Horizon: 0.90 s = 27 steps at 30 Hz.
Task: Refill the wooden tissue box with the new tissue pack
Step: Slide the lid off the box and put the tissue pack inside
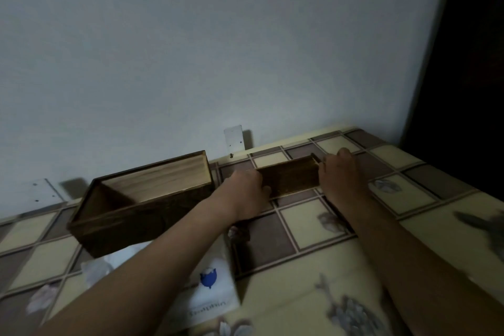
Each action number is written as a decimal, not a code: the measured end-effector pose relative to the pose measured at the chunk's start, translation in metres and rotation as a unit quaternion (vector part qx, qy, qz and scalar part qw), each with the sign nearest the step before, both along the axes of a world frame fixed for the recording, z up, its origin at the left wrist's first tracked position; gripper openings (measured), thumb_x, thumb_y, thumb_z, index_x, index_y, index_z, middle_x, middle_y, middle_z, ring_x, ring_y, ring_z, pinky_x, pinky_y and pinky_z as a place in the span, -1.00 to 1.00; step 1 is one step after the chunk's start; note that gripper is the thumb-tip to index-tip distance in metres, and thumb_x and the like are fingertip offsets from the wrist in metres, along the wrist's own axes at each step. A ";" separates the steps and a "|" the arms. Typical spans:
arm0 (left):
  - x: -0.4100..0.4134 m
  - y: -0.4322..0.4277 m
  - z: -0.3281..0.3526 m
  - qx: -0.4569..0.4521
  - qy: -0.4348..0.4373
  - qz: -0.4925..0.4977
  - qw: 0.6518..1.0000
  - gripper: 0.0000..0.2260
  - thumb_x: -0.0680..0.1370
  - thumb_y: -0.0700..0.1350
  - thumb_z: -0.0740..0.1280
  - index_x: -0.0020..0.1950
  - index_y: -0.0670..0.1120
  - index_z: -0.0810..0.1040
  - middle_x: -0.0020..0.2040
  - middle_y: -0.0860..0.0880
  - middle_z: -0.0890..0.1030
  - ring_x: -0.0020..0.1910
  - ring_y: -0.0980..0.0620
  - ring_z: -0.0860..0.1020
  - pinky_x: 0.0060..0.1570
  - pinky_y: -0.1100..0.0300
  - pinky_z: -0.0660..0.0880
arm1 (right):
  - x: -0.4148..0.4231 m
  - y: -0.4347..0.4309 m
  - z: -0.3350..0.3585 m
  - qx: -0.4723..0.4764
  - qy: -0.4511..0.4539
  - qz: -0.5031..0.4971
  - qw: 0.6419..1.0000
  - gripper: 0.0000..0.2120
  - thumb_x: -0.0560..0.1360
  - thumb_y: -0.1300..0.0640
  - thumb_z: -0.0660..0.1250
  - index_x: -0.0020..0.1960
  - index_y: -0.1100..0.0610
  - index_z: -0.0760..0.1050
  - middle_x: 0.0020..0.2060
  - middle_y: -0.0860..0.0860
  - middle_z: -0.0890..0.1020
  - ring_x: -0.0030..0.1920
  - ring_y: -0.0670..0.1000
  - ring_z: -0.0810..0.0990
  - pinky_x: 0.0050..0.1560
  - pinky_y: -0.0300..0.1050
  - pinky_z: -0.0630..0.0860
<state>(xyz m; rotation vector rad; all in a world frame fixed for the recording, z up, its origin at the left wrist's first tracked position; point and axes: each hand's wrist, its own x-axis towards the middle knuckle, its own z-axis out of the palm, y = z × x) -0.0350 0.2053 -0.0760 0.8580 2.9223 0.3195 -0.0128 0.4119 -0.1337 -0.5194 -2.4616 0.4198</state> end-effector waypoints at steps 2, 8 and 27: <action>0.004 -0.004 0.004 0.043 0.013 -0.005 0.999 -0.75 0.61 0.01 0.22 -0.11 -0.13 0.52 -0.12 -0.16 0.56 -0.20 -0.10 0.53 -0.23 0.18 0.35 | 0.002 -0.002 0.003 0.003 0.042 0.011 0.999 -0.78 0.56 0.20 0.22 -0.07 0.32 0.58 -0.08 0.27 0.52 -0.02 0.27 0.50 -0.05 0.06 0.43; 0.021 -0.025 0.027 0.095 0.064 -0.010 0.993 -0.75 0.60 0.09 0.21 -0.06 -0.03 0.60 -0.14 -0.10 0.63 -0.14 -0.12 0.60 -0.15 0.05 0.54 | 0.002 -0.020 0.017 0.025 0.110 0.082 0.990 -0.85 0.49 0.24 0.29 -0.08 0.28 0.62 -0.16 0.25 0.57 -0.10 0.26 0.52 -0.08 0.08 0.47; 0.071 -0.168 0.047 0.205 0.115 -0.046 0.971 -0.61 0.57 0.30 0.09 -0.11 0.12 0.60 -0.26 0.12 0.63 -0.25 0.16 0.58 -0.27 0.23 0.46 | 0.069 -0.134 0.037 -0.108 0.136 0.381 0.908 -0.66 0.50 -0.13 0.23 0.09 0.10 0.53 -0.15 -0.07 0.58 -0.16 -0.13 0.58 -0.17 -0.12 0.59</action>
